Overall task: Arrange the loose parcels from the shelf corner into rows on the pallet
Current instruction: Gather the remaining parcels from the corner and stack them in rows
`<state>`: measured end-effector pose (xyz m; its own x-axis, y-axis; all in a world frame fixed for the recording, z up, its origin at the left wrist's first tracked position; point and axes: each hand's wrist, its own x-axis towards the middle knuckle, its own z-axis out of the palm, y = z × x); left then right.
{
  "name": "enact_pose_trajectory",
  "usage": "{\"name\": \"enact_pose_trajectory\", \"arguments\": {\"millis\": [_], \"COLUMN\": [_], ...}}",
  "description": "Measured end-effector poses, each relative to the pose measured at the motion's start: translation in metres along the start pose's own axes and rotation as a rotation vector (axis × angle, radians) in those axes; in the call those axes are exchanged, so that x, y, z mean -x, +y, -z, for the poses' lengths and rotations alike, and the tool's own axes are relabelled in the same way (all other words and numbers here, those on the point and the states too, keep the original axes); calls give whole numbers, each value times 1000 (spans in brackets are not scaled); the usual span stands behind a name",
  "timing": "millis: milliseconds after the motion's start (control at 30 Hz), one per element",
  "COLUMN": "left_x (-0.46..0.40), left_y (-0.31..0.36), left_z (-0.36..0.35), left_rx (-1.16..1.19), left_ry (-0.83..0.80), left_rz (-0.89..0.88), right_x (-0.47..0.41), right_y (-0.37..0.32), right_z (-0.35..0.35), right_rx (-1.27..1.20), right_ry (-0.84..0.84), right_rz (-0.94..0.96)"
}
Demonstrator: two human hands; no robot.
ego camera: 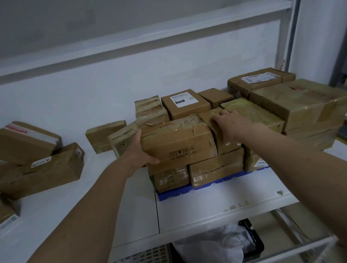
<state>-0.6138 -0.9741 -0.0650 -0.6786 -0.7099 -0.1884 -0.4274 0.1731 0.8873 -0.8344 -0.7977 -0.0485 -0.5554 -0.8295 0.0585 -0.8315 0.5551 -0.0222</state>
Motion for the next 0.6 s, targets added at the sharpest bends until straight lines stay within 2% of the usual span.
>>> {"name": "enact_pose_trajectory", "arguments": {"millis": [233, 367, 500, 600], "left_x": [1, 5, 16, 31], "left_y": [3, 5, 8, 1], "left_z": [-1, 5, 25, 47], "left_rx": [-30, 26, -24, -185], "left_ry": [2, -3, 47, 80], "left_rz": [10, -5, 12, 34], "right_x": [1, 2, -2, -3], "right_y": [0, -12, -47, -90], "right_z": [1, 16, 45, 61], "right_rx": [-27, 37, 17, -78], "right_ry": [-26, -114, 19, 109], "right_rz": [-2, 12, 127, 296]}}
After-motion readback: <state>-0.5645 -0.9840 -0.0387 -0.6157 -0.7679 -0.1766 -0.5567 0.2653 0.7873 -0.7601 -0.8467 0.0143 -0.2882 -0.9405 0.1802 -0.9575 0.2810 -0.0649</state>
